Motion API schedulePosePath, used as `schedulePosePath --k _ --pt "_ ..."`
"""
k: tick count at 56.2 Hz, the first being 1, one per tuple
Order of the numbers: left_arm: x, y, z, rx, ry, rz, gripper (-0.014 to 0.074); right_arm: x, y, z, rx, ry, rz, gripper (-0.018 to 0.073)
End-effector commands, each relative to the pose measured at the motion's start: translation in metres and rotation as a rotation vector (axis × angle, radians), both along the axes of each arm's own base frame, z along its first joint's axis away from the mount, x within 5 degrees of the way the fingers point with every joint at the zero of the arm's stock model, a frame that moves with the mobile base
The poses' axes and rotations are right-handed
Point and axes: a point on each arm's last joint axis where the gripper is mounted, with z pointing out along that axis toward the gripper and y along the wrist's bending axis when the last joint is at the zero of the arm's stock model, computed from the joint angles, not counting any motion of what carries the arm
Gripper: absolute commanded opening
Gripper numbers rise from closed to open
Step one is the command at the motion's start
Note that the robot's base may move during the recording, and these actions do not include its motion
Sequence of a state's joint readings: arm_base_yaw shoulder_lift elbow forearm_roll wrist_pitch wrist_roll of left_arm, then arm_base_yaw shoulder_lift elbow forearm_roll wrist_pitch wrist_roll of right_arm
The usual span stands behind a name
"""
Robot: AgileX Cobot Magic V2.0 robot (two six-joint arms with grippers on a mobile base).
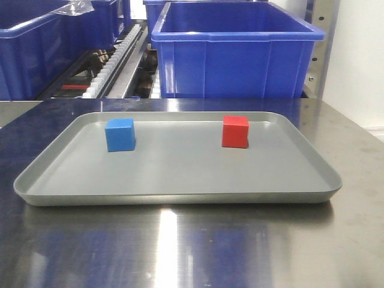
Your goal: Sort and place red and blue blocks on shelf
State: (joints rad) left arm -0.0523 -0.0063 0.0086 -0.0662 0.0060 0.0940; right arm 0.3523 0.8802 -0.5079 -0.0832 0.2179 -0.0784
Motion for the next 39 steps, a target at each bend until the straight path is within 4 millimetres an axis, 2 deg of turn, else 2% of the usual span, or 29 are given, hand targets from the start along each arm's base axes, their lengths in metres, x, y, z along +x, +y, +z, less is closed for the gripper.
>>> schedulePosePath --k 1,15,23,27,35,39 --pt "-0.001 0.001 -0.001 -0.012 -0.077 0.006 0.008 0.02 0.02 0.016 0.02 -0.011 0.05 0.0057" --pt "-0.001 0.001 -0.001 -0.012 -0.077 0.006 0.008 0.072 0.061 0.013 0.109 0.344 -0.076 0.006" --pt "-0.001 0.001 -0.001 -0.012 -0.077 0.006 0.008 0.097 0.085 0.012 0.048 0.491 -0.101 0.0074" --pt "-0.001 0.001 -0.001 -0.012 -0.077 0.006 0.008 0.11 0.094 0.01 0.046 0.571 -0.147 0.0133" --pt "-0.001 0.001 -0.001 -0.012 -0.077 0.006 0.008 0.137 0.111 0.015 0.019 0.68 -0.192 0.0384" --pt "-0.001 0.001 -0.001 -0.012 -0.077 0.006 0.008 0.147 0.118 0.02 0.0 0.708 -0.197 0.0467"
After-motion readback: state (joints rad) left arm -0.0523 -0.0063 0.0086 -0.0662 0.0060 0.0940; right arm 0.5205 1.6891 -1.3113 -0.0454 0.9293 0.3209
